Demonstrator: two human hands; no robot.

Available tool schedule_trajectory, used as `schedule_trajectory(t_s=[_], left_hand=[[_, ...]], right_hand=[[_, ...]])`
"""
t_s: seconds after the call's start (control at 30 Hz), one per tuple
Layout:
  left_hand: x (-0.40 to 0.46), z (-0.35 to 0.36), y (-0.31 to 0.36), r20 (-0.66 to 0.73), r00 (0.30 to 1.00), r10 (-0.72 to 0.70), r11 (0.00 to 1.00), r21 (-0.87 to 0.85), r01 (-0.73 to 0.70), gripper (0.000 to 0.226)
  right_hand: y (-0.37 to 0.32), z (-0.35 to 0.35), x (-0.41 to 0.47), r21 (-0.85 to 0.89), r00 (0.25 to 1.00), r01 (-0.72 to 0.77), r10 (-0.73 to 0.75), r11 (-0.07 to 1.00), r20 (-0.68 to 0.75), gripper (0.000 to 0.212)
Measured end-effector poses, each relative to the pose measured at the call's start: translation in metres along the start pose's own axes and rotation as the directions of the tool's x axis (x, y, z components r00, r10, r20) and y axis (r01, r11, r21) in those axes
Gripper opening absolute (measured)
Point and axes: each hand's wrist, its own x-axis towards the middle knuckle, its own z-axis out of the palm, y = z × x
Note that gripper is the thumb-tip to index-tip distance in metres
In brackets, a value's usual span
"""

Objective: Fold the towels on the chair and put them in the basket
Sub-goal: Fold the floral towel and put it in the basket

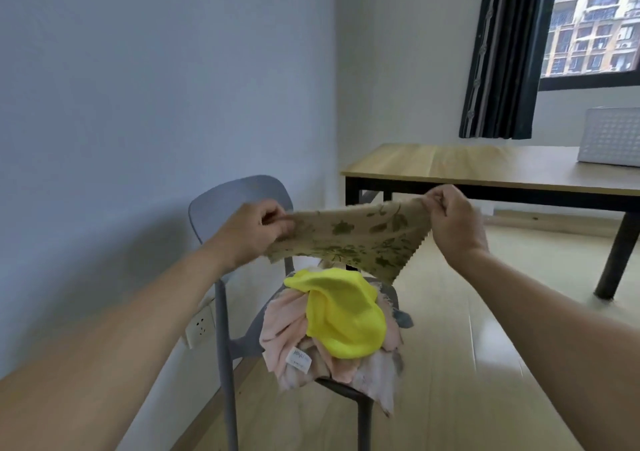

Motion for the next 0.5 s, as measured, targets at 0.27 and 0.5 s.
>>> schedule_trajectory(t_s=[0.27, 0.5], left_hand=[[-0.057, 0.061, -0.066, 0.623, 0.713, -0.321, 0.946, 0.247, 0.21, 0.014], [-0.025, 0.083, -0.095, 0.438, 0.831, -0.343, 0.938, 0.21, 0.276, 0.013]], right_hand=[[0.082, 0.029, -0.082, -0.125, 0.77, -0.426, 0.432, 0.896, 0.47, 0.012], [0.105, 0.055, -0.058, -0.062, 0.787, -0.456, 0.435, 0.888, 0.438, 0.017]])
